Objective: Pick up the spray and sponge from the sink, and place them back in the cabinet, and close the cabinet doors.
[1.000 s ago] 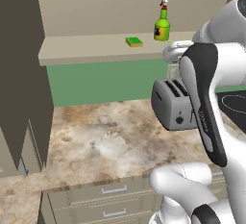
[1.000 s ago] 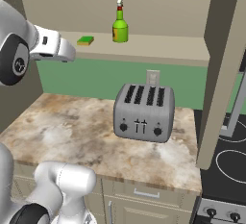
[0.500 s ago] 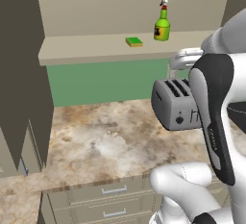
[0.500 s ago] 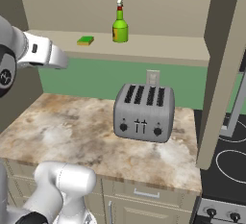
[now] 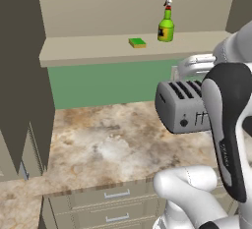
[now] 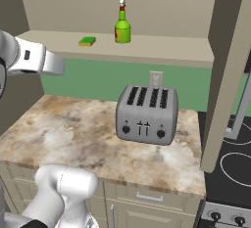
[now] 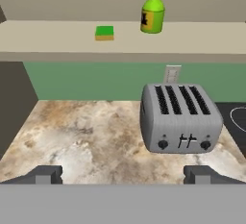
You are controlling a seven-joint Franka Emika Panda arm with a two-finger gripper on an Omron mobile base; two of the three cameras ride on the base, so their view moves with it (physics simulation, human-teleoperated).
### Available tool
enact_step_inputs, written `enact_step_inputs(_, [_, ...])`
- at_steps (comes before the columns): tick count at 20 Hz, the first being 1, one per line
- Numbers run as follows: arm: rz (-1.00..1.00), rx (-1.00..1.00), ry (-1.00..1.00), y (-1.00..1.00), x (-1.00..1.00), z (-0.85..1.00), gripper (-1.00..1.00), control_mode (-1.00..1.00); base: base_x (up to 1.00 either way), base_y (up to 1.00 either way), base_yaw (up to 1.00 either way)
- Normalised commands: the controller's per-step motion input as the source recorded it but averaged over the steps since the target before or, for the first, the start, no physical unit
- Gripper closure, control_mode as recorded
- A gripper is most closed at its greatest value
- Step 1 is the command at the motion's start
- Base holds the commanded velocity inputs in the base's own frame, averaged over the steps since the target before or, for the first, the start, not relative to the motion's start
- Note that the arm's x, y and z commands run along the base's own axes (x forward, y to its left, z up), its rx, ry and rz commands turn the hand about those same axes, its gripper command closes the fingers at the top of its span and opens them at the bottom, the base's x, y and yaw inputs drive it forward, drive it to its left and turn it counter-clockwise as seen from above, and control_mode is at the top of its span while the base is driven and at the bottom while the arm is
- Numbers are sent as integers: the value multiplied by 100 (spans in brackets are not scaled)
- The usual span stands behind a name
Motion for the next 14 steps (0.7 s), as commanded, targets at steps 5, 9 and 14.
enact_step_inputs(5, [0,0,0,0,-20,0,-100,-100,0,0,0])
enact_step_inputs(9, [0,0,0,0,-20,0,-100,-100,0,0,0])
enact_step_inputs(14, [0,0,0,-10,-29,0,-100,-100,0,0,0])
